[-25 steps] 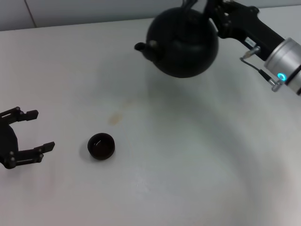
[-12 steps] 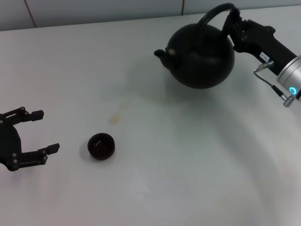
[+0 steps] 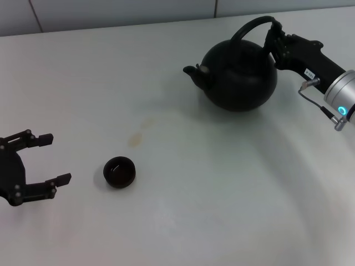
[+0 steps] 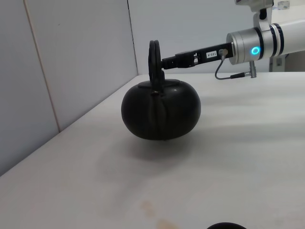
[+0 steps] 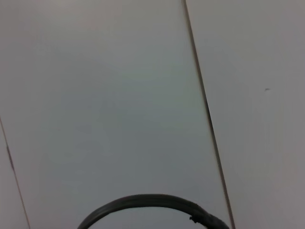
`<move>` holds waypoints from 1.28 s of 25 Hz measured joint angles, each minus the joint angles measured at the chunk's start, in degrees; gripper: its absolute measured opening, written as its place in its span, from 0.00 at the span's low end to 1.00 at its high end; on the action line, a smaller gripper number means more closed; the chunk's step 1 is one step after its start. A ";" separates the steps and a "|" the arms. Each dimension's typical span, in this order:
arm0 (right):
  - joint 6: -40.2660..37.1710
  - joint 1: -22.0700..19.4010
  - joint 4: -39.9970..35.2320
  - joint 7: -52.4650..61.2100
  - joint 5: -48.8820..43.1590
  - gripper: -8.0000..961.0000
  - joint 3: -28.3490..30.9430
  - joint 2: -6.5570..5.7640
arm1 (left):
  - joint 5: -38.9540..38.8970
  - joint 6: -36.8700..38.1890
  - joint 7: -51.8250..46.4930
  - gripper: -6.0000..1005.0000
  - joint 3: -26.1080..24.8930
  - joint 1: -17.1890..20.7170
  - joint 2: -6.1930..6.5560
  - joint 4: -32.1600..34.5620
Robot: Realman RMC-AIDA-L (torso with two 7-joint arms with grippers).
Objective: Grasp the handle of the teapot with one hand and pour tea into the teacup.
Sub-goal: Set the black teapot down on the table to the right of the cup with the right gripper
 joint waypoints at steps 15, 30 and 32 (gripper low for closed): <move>0.62 0.22 1.99 -0.04 -0.15 0.09 -0.44 0.09 | 0.26 0.61 0.00 0.84 0.00 0.43 0.00 0.01; 1.35 0.18 1.83 -0.03 -0.15 0.09 -0.38 0.10 | 0.04 2.06 0.00 0.84 0.00 1.63 -0.36 0.42; 1.47 0.19 1.80 0.01 -0.14 0.12 -0.16 0.08 | 0.02 2.14 0.00 0.84 0.00 1.88 -0.52 0.77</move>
